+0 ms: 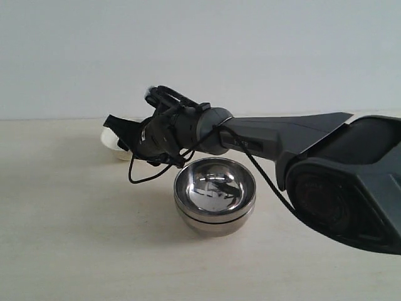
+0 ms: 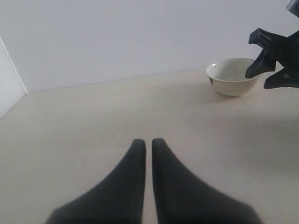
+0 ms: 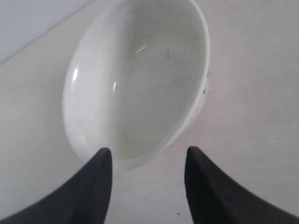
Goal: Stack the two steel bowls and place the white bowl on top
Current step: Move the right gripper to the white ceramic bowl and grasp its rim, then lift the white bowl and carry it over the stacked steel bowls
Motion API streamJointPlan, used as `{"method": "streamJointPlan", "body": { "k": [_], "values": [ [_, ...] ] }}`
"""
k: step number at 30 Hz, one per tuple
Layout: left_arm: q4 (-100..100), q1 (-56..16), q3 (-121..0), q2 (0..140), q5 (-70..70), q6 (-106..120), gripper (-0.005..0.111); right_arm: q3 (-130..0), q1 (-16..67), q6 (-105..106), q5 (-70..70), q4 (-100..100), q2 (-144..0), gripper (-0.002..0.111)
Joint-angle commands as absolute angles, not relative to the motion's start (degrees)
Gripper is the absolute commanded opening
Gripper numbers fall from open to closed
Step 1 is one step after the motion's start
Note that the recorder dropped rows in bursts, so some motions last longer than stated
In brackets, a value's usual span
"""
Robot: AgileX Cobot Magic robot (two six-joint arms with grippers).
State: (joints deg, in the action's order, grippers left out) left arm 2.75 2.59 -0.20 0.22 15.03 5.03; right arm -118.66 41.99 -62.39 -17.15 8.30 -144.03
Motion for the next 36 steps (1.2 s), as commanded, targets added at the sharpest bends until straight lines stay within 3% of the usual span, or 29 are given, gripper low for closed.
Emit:
{"method": "streamJointPlan", "body": {
  "k": [1,20,22,28,36],
  "values": [
    [2.36,2.73,0.0,0.0,14.64,4.47,0.004,-118.89,41.71,-68.4,-14.88,13.41,-144.88,0.043],
    [2.36,2.73,0.0,0.0,14.64,4.47,0.004,-118.89,41.71,-72.34,-10.45,14.74,-147.37,0.042],
    [2.36,2.73,0.0,0.0,14.64,4.47,0.004,-118.89,41.71,-73.06,-10.59,14.85,-147.39,0.035],
    [2.36,2.73,0.0,0.0,14.64,4.47,0.004,-118.89,41.71,-72.81,-9.65,15.95,-147.39,0.001],
    [2.36,2.73,0.0,0.0,14.64,4.47,0.004,-118.89,41.71,-70.0,-8.55,17.55,-147.39,0.0]
  ]
}}
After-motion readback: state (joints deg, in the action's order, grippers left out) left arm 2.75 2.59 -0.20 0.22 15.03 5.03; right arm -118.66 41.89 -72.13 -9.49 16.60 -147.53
